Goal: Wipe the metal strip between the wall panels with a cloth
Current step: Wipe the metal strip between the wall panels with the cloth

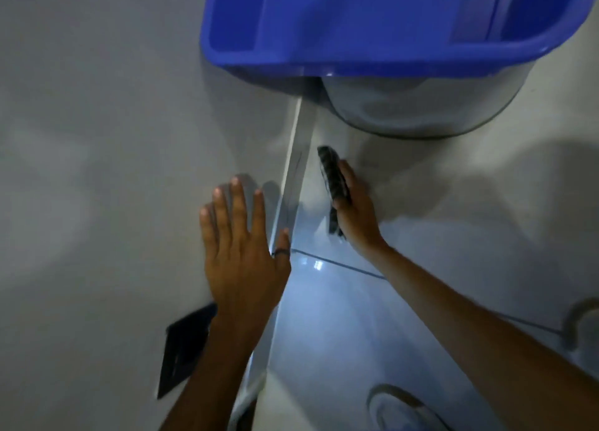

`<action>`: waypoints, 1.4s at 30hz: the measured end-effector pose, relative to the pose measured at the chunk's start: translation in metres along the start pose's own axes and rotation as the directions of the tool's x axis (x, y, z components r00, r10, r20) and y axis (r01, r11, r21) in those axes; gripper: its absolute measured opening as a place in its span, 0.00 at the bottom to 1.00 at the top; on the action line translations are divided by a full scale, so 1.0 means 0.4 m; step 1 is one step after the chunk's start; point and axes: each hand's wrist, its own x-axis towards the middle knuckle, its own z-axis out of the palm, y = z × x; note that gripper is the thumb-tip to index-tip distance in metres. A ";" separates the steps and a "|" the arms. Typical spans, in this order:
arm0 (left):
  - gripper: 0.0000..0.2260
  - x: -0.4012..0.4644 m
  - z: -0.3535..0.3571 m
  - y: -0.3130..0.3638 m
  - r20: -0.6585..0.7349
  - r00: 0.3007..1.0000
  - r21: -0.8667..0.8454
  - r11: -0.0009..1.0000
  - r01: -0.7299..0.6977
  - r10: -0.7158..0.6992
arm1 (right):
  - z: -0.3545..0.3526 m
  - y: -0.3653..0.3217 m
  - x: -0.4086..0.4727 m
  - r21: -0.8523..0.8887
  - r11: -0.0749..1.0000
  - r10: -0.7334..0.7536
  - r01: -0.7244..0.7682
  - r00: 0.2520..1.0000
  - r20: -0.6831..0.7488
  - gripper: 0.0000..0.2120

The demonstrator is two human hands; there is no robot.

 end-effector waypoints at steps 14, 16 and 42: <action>0.34 -0.001 -0.041 -0.089 -0.099 0.994 0.361 0.933 0.001 0.037 | 0.338 0.174 -0.030 -0.116 0.968 -0.228 0.221 0.972 -0.052 0.34; 0.34 -0.022 -0.039 -0.090 -0.087 0.996 0.369 0.929 0.028 0.005 | 0.375 0.241 -0.194 -0.144 0.970 -0.182 0.194 0.979 0.095 0.39; 0.31 0.049 0.042 -0.046 -0.291 0.957 0.394 0.911 0.122 -0.003 | 0.368 0.294 -0.198 -0.234 0.936 -0.188 0.264 0.934 0.303 0.47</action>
